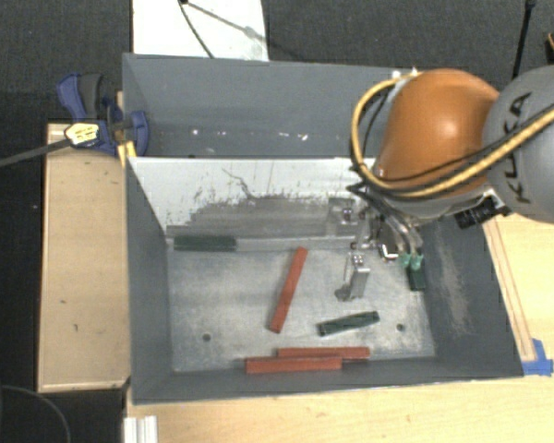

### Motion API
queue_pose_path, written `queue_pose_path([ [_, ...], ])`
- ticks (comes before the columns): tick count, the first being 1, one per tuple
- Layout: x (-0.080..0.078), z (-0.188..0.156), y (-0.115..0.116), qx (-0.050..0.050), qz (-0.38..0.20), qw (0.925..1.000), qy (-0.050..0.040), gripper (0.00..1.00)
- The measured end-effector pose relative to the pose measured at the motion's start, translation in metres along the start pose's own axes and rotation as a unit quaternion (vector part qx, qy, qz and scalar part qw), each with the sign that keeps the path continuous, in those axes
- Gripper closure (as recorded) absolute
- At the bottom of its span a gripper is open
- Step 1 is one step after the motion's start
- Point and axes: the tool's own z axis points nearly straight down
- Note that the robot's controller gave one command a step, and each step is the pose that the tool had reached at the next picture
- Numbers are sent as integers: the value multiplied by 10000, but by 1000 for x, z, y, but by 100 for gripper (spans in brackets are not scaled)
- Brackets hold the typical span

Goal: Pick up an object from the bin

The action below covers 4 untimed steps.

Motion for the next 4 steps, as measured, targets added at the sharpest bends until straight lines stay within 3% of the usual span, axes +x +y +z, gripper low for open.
queue_pose_path([
  [1,-28,97,4,-2,129,9999,-7,0],
  [2,-18,154,48,-2,-2312,9729,-17,0],
  [3,-19,153,47,1,-2277,9737,-30,100],
  [4,-28,23,45,12,-2393,9709,-82,100],
])
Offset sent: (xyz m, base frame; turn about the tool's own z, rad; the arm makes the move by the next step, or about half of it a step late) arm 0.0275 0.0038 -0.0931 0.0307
